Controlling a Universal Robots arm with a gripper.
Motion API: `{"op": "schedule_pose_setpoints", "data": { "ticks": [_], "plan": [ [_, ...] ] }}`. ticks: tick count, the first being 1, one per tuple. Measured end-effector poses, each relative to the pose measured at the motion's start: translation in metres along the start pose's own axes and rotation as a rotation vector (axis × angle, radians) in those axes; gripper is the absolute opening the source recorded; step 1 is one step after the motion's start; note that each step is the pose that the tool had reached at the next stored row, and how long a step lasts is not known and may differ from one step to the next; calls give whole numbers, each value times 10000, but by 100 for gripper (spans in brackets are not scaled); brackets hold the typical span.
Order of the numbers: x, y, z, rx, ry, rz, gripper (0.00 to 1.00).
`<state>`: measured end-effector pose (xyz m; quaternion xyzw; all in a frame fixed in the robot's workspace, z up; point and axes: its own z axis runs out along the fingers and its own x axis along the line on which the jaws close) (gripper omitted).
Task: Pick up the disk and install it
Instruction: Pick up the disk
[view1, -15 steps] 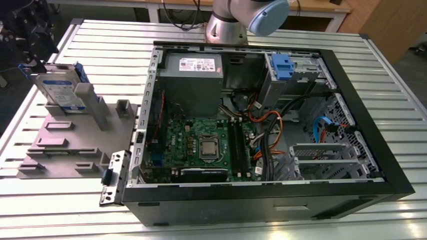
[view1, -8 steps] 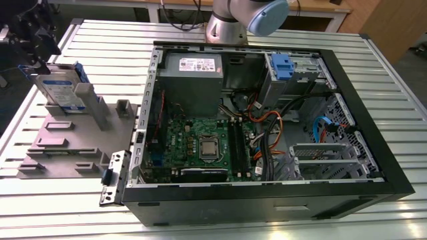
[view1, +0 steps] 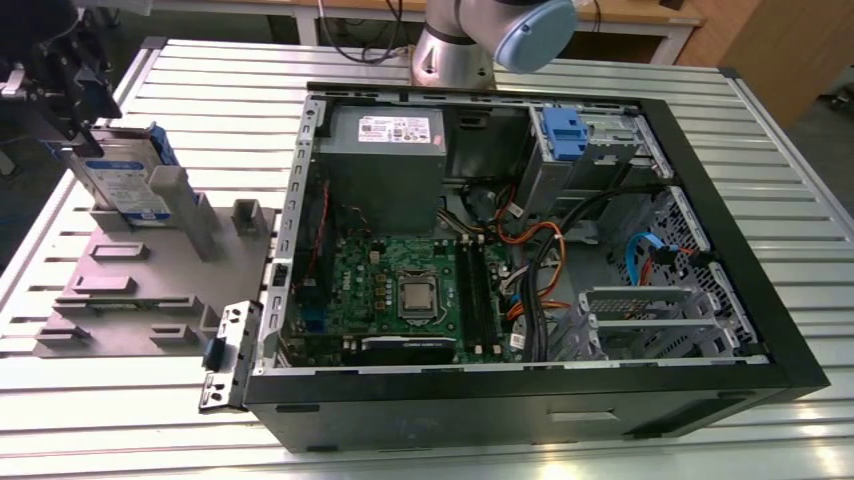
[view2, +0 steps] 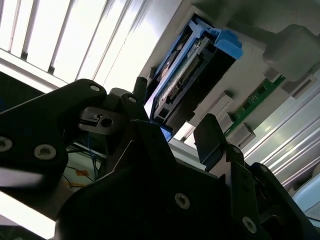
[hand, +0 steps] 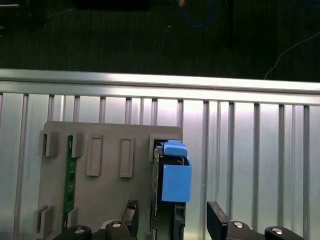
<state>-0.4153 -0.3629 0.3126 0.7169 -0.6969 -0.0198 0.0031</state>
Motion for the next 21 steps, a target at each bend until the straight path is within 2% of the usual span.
{"op": "schedule_pose_setpoints", "data": {
  "ticks": [6,11,21],
  "plan": [
    [2,-2,105,-13,4,-114,65],
    [3,-39,108,-14,4,-116,65],
    [4,-41,132,-15,4,-115,65]
  ]
}}
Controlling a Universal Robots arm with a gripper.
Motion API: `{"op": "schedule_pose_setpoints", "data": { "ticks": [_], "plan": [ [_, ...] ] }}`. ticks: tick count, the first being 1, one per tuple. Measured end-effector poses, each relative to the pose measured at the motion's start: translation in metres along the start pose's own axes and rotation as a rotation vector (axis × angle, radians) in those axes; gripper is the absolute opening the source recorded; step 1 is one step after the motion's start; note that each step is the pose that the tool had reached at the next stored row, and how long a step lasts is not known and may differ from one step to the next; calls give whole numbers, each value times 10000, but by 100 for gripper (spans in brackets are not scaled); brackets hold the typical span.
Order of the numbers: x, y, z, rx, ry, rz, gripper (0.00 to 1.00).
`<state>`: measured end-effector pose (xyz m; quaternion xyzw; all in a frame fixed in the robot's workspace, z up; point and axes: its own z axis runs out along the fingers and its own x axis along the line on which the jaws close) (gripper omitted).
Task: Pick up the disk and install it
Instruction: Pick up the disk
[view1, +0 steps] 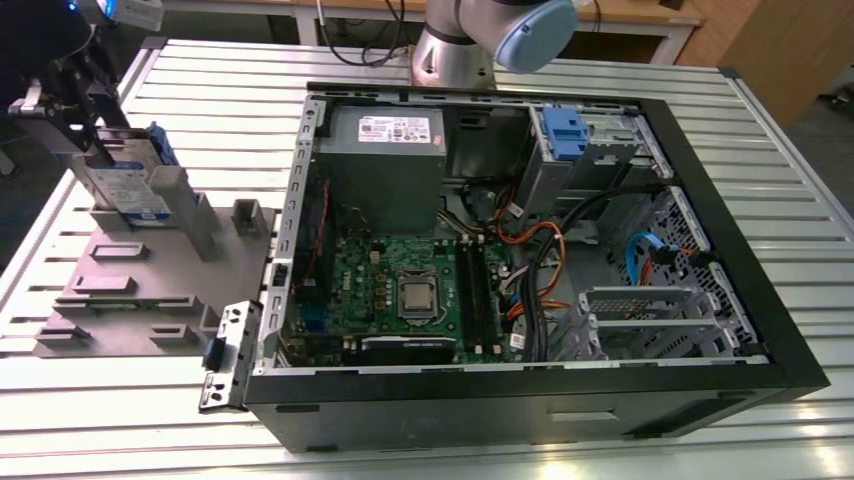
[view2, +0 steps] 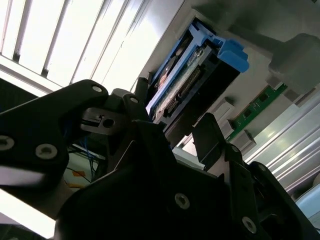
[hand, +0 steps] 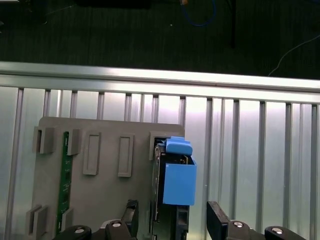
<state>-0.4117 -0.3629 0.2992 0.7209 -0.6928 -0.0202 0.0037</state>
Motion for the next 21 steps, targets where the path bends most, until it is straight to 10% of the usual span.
{"op": "schedule_pose_setpoints", "data": {
  "ticks": [21],
  "plan": [
    [0,0,-16,1,0,0,47]
  ]
}}
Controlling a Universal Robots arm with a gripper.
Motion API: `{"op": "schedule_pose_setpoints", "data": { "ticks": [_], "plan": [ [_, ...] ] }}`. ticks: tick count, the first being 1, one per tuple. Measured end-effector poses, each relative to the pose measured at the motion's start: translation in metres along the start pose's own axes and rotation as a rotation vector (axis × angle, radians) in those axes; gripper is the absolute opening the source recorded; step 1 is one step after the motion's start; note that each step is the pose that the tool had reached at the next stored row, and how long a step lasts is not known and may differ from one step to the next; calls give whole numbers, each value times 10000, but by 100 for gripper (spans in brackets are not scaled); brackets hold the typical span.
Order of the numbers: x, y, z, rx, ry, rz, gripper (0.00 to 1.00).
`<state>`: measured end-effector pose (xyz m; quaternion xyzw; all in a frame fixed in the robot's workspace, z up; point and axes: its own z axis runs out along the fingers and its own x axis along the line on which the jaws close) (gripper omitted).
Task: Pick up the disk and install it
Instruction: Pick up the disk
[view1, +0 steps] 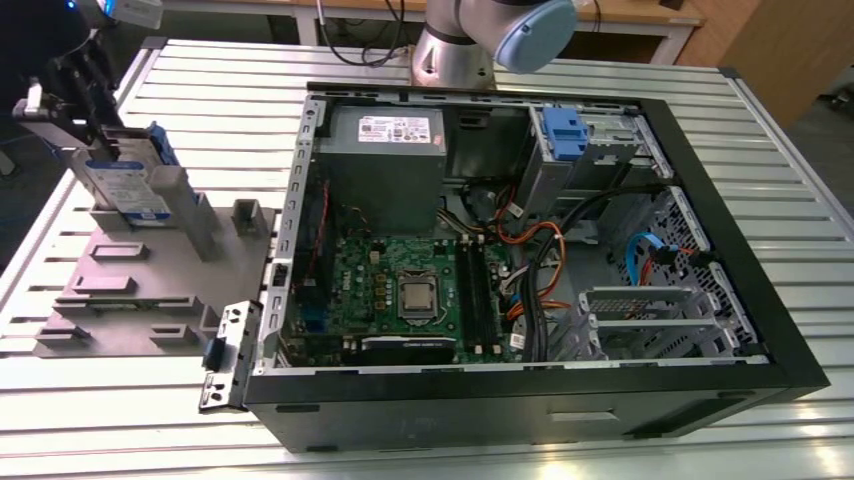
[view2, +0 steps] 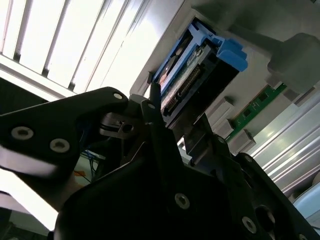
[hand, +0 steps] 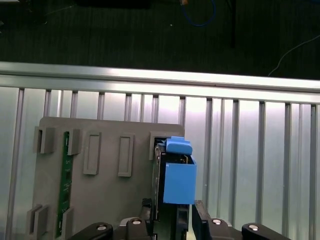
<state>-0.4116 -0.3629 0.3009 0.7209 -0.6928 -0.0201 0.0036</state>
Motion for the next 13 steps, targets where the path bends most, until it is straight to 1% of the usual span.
{"op": "schedule_pose_setpoints", "data": {
  "ticks": [1,2,6,8,13],
  "plan": [
    [0,0,-1,-1,0,0,47],
    [0,0,-1,-1,0,0,40],
    [0,0,-3,-1,0,0,40],
    [0,0,-5,-1,0,0,35],
    [0,0,-6,0,0,0,35]
  ]
}}
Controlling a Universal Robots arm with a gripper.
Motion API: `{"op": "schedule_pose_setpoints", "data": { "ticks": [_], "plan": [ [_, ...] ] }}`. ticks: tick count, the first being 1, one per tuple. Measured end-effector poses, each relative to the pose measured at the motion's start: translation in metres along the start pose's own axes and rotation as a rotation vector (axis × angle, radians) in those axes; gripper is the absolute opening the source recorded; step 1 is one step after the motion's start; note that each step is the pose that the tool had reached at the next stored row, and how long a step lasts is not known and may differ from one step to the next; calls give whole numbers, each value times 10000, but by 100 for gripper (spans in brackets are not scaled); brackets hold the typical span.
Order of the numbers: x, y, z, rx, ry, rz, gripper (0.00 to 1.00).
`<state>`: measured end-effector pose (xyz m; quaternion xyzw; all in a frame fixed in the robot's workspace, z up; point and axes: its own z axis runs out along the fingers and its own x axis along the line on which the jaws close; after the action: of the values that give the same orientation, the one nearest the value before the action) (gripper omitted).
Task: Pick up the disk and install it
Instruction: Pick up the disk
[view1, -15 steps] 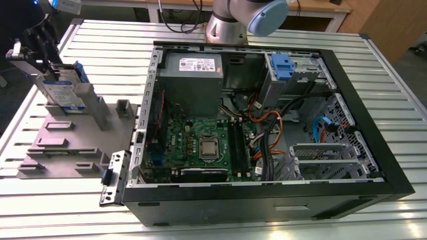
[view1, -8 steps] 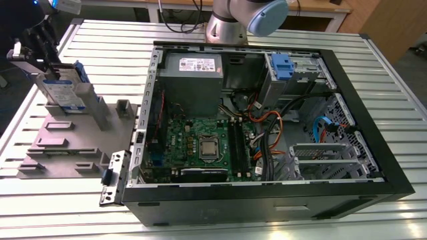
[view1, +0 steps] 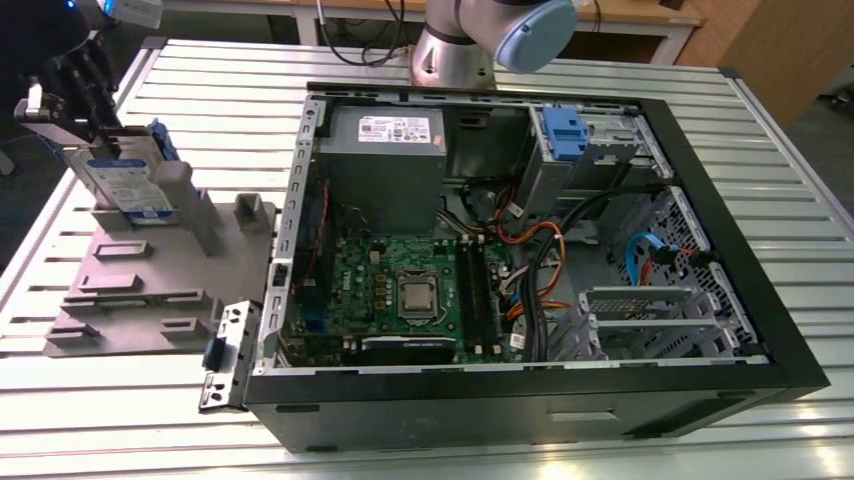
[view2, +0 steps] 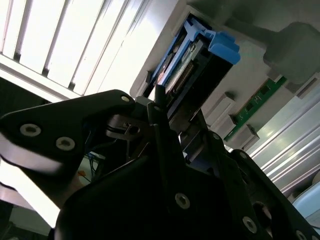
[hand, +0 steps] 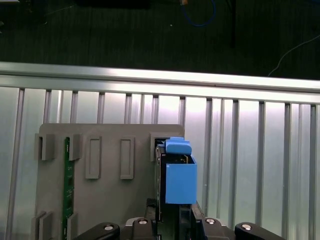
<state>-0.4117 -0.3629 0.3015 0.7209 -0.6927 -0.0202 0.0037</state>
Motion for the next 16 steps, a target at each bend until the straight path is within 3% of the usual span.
{"op": "schedule_pose_setpoints", "data": {
  "ticks": [4,9,14,16],
  "plan": [
    [0,0,-1,0,0,14,35],
    [1,0,12,17,-27,871,35],
    [1,-1,13,21,-30,904,35],
    [2,0,17,24,-36,1130,35]
  ]
}}
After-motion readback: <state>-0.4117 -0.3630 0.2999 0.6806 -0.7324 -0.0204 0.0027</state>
